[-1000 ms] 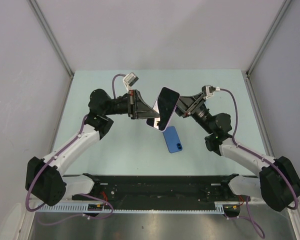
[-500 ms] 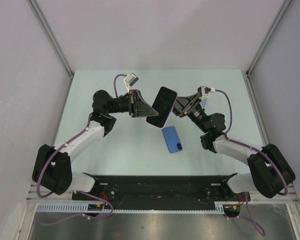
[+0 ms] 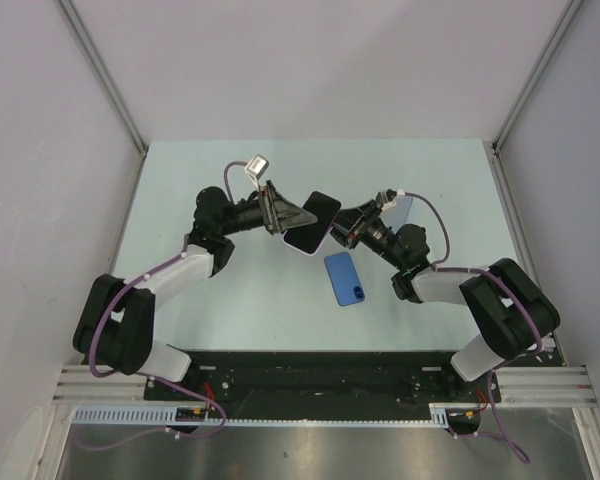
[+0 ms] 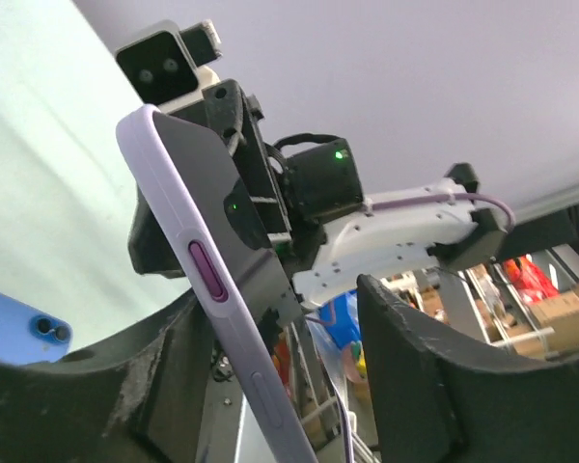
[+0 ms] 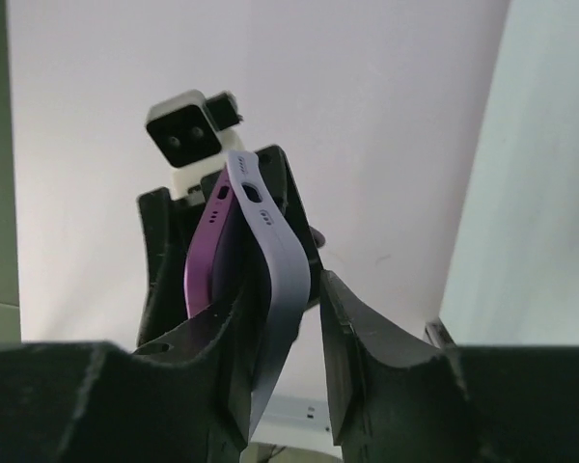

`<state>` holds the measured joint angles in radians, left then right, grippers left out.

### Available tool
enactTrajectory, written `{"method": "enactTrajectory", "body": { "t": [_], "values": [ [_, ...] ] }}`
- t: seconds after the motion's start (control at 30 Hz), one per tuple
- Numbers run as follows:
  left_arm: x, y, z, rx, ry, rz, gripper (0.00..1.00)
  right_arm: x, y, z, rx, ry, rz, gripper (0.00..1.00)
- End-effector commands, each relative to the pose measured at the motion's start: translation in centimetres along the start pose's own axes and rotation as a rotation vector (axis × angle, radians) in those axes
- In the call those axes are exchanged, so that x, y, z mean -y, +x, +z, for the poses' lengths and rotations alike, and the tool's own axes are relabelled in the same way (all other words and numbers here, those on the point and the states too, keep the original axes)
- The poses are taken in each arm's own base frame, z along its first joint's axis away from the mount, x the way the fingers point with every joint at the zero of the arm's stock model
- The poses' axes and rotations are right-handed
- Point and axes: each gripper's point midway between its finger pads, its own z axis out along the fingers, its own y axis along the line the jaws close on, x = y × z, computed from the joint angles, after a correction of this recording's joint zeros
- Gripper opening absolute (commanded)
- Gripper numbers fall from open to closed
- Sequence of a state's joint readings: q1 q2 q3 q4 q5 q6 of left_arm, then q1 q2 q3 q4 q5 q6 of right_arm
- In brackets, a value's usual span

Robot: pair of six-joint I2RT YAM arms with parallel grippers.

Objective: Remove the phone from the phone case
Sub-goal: Remove the phone case from the phone.

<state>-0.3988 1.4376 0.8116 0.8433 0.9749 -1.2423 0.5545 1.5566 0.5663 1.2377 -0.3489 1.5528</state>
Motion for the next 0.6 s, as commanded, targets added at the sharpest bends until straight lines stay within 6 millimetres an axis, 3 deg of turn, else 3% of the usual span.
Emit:
{"method": "enactTrajectory", "body": {
  "t": [0.0, 0.07, 0.2, 0.23, 0.27, 0.3, 0.33, 0.37, 0.57],
  "values": [
    [2.5, -6.0, 0.0, 0.292, -0.01, 0.239, 0.65, 5.4, 4.9, -1.7, -0.262, 0.196, 0.056, 0.0],
    [1.8, -6.2, -0.1, 0.292, -0.03, 0.234, 0.71, 5.5, 4.0, -1.4, -0.239, 0.2, 0.052, 0.0],
    [0.2, -6.6, -0.7, 0.296, -0.085, 0.228, 0.95, 6.4, 1.6, -0.5, -0.194, 0.272, 0.002, 0.0],
    [-0.5, -6.6, -0.9, 0.296, -0.116, 0.212, 0.98, 5.1, 0.6, 0.4, -0.172, 0.261, -0.038, 0.0],
    [-0.6, -6.9, -1.2, 0.304, -0.135, 0.215, 1.0, 6.9, 0.3, 0.0, -0.175, 0.357, -0.076, 0.0],
    [-1.8, -7.0, -1.7, 0.306, -0.19, 0.206, 1.0, 7.0, -0.2, 0.2, -0.17, 0.388, -0.106, 0.0],
    [-2.6, -7.3, -2.0, 0.321, -0.23, 0.199, 1.0, 5.5, -1.3, 1.5, -0.143, 0.385, -0.169, 0.0],
    [-2.7, -7.7, -2.2, 0.326, -0.253, 0.206, 1.0, 6.8, -1.6, 1.0, -0.152, 0.464, -0.197, 0.0],
    [-6.5, -9.2, -3.8, 0.37, -0.489, 0.189, 1.0, 8.3, -4.6, 2.7, -0.127, 0.621, -0.26, 0.0]
  ]
}}
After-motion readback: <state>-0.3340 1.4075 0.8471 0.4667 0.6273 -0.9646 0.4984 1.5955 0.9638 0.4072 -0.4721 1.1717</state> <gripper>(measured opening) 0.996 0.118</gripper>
